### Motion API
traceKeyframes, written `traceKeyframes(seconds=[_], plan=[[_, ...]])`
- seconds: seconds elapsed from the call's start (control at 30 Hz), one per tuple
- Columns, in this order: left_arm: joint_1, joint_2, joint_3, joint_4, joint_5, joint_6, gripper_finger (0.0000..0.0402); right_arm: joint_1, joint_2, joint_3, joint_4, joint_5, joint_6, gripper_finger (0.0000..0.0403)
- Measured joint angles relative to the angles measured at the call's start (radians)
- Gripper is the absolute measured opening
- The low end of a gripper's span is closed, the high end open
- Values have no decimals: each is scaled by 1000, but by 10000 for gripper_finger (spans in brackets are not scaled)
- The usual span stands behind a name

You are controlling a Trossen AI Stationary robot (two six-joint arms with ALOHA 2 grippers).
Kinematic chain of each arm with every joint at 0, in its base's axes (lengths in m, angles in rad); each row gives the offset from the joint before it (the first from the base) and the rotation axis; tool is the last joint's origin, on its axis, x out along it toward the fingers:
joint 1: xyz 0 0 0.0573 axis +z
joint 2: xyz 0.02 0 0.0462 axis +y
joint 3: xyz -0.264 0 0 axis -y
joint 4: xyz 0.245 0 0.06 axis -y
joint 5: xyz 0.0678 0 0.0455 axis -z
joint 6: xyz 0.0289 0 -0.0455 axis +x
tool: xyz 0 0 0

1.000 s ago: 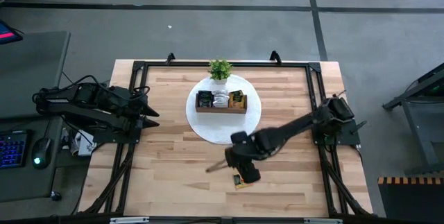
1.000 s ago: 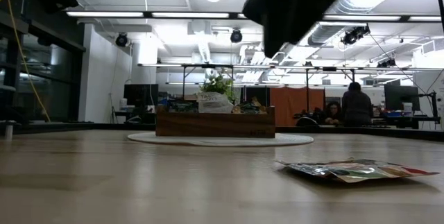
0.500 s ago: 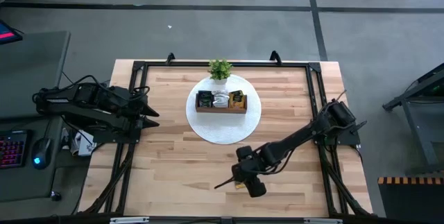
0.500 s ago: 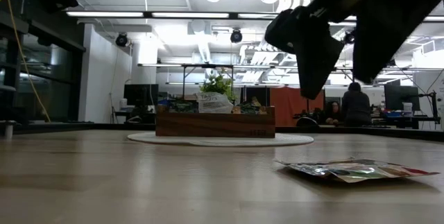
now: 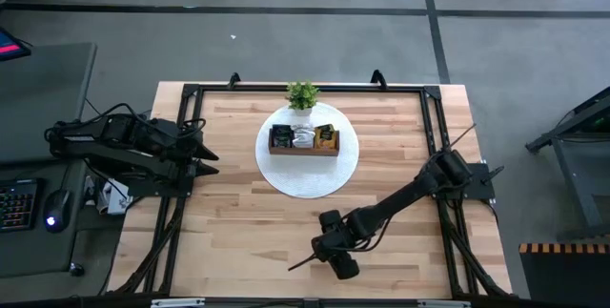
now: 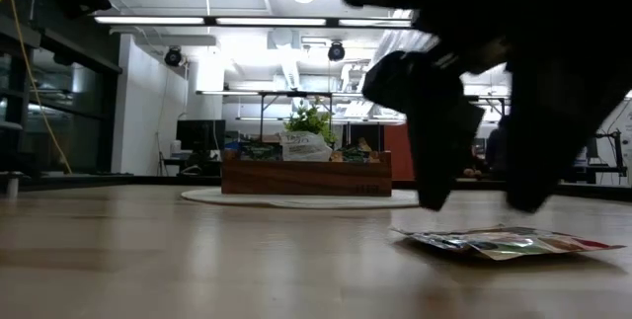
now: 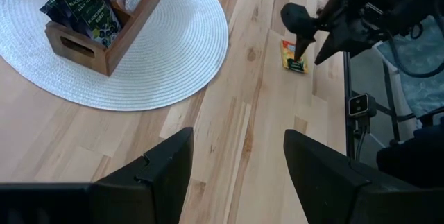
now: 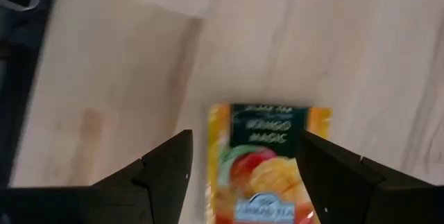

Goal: Pick & Place Tea
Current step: Put the orange tea bag into the right section of the wooden organizer

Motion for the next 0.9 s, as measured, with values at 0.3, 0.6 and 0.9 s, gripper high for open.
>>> traceKeyframes(seconds=[0.3,0.6,0.9], plan=[[0,0,0,0,0,0,223,-7,26,0,13,50,1,246],[0,0,0,0,0,0,223,-3,26,0,37,56,24,246],[0,0,0,0,0,0,223,8,26,0,69,42,129,246]])
